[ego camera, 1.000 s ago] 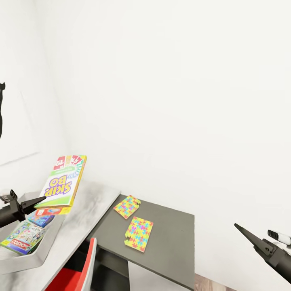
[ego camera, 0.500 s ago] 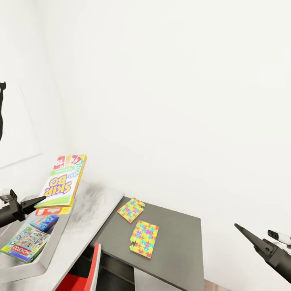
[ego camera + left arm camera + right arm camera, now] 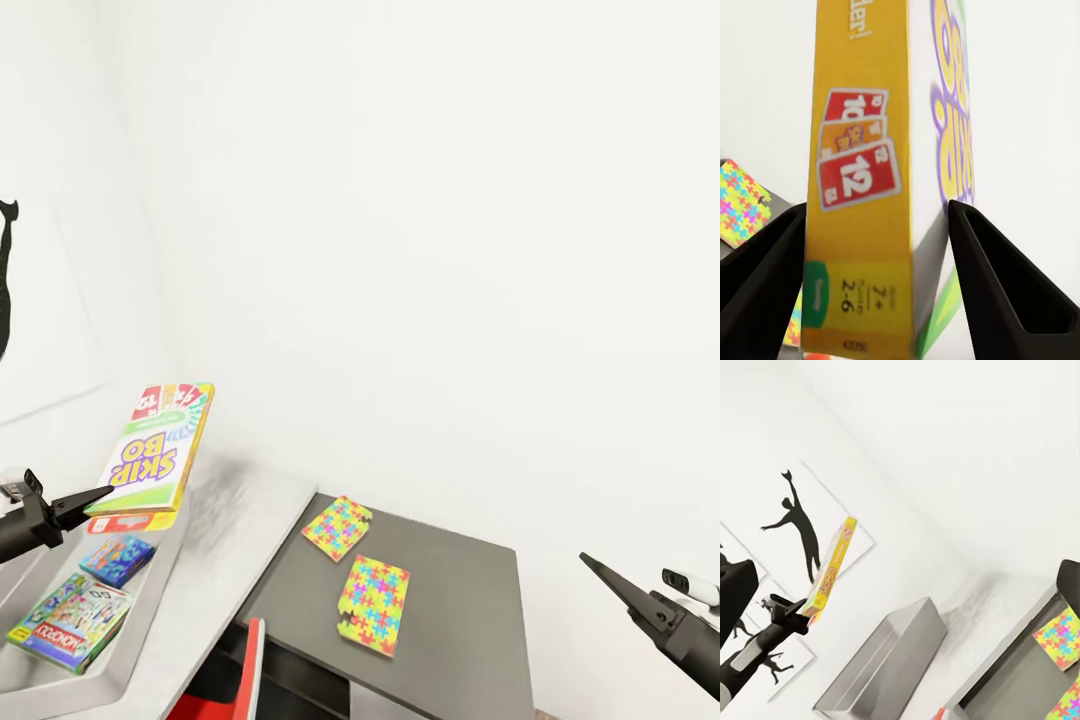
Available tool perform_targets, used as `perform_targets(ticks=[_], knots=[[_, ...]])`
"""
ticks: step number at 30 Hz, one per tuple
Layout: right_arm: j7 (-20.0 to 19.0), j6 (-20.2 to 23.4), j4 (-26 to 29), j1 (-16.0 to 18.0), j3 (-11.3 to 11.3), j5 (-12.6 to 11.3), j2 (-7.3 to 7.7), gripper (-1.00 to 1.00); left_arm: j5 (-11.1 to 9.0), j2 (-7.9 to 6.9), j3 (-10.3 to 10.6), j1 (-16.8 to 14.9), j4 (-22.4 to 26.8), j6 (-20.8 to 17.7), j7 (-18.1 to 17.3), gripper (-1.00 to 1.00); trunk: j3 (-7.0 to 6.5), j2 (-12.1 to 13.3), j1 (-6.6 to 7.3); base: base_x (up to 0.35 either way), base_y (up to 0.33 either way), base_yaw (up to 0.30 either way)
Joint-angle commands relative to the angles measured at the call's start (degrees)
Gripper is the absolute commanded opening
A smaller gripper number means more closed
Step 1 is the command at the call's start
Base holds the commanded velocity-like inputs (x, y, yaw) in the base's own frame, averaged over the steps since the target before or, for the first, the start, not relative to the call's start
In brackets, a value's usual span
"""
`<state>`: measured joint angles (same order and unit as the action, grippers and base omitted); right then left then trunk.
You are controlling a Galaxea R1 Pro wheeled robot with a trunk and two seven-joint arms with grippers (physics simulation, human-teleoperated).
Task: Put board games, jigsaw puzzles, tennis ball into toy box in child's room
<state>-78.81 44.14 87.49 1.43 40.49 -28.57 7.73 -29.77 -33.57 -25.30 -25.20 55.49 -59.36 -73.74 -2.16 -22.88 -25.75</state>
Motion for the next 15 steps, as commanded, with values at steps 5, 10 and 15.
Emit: perform_targets(ticks=[5,10,15], knots=[[-0.1,0.5,0.0,0.0,0.0,-0.1,0.0,1.0,-0.1,0.0,0.0,0.0,0.0,-0.4,-0.1,-1.0,0.02,0.0,-0.04,0.132,0.046,0.0],[-0.1,0.5,0.0,0.0,0.0,-0.1,0.0,1.0,-0.1,0.0,0.0,0.0,0.0,-0.4,-0.1,-1.0,0.02,0.0,-0.04,0.139,0.05,0.0],[-0.1,0.6,0.0,0.0,0.0,-0.1,0.0,1.0,-0.1,0.0,0.0,0.0,0.0,-0.4,-0.1,-1.0,0.02,0.0,-0.04,0.064,0.026,0.0]])
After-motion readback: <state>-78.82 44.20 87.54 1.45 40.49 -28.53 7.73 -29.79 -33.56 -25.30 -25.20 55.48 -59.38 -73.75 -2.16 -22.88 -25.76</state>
